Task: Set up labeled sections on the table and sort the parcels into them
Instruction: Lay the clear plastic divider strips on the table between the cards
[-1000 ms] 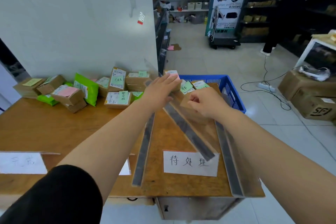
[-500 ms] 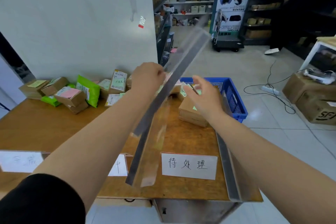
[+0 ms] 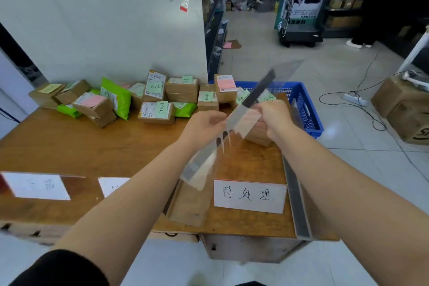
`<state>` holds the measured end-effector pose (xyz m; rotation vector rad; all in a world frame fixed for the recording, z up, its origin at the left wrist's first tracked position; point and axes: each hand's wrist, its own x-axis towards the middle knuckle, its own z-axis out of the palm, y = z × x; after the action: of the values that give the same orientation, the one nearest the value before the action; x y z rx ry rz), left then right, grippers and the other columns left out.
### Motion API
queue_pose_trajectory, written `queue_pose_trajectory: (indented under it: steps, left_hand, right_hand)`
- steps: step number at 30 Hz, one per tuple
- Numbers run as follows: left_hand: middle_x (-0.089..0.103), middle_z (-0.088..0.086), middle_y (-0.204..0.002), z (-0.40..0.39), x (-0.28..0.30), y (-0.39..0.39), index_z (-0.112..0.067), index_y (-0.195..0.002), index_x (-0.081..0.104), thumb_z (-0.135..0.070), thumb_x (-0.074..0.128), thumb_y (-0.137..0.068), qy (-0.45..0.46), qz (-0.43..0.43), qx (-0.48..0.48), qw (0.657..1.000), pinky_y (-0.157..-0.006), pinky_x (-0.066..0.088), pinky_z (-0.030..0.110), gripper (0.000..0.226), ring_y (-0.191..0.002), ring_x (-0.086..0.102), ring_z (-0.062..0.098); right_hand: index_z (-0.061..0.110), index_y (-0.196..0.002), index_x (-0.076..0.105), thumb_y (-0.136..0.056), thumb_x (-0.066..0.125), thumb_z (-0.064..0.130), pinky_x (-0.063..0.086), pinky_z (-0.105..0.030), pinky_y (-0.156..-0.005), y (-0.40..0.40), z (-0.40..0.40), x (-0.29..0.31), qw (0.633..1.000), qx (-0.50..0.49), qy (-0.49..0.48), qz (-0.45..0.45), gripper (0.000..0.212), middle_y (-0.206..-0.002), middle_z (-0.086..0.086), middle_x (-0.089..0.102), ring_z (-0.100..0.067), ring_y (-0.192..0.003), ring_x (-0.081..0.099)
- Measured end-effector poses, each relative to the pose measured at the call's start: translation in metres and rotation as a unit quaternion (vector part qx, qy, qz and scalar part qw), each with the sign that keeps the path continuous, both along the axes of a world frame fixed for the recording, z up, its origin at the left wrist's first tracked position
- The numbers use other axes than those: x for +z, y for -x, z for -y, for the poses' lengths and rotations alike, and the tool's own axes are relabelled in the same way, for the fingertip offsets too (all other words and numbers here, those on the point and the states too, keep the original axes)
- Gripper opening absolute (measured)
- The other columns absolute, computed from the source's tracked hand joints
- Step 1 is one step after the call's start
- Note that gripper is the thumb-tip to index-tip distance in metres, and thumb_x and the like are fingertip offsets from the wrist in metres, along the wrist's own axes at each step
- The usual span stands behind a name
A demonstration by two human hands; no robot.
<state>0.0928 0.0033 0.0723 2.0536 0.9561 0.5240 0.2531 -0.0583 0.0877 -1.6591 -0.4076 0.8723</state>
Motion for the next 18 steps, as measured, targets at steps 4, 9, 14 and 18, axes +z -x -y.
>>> queue_pose_trajectory:
  steps: [4, 9, 14, 18]
  left_hand:
    - [0.066, 0.004, -0.111, -0.003, -0.064, 0.047, -0.011, -0.113, 0.062, -0.007, 0.049, -0.088, -0.020, -0.088, 0.083, 0.992, -0.089, 0.049, 0.031, 0.028, -0.099, 0.060, 0.017]
    - [0.060, 0.006, -0.121, 0.023, -0.143, 0.077, -0.015, -0.126, 0.051, -0.020, 0.050, -0.089, -0.002, -0.328, 0.012, 0.945, -0.088, 0.046, 0.033, 0.038, -0.109, 0.058, 0.024]
    - [0.024, 0.008, -0.152, 0.039, -0.190, 0.086, -0.011, -0.133, 0.042, -0.045, 0.056, -0.083, -0.006, -0.416, -0.039, 0.909, -0.095, 0.044, 0.039, 0.062, -0.135, 0.032, 0.030]
    - [-0.005, 0.011, -0.157, 0.048, -0.209, 0.084, -0.009, -0.147, 0.000, -0.053, 0.053, -0.084, 0.018, -0.448, -0.036, 0.893, -0.109, 0.032, 0.047, 0.093, -0.142, 0.004, 0.039]
  right_hand:
    - [0.009, -0.085, 0.059, -0.091, 0.049, 0.010, 0.042, -0.015, -0.036, -0.001, 0.004, -0.003, 0.997, 0.003, 0.042, 0.071, 0.011, -0.075, -0.007, 0.061, -0.009, -0.053, 0.060]
    - [0.002, -0.087, 0.058, -0.096, 0.038, 0.003, 0.042, -0.015, -0.036, 0.021, 0.007, -0.015, 0.991, 0.085, 0.083, 0.068, 0.022, -0.092, -0.029, 0.064, -0.012, -0.041, 0.055]
    - [-0.005, -0.106, 0.057, -0.096, 0.041, 0.010, 0.051, -0.023, -0.041, 0.038, 0.006, -0.037, 0.976, 0.111, 0.117, 0.149, 0.023, -0.095, -0.022, 0.066, -0.022, -0.059, 0.064]
    - [-0.003, -0.109, 0.057, -0.097, 0.041, 0.012, 0.049, -0.023, -0.040, 0.049, 0.005, -0.051, 0.977, 0.106, 0.123, 0.135, 0.025, -0.089, -0.018, 0.065, -0.022, -0.059, 0.065]
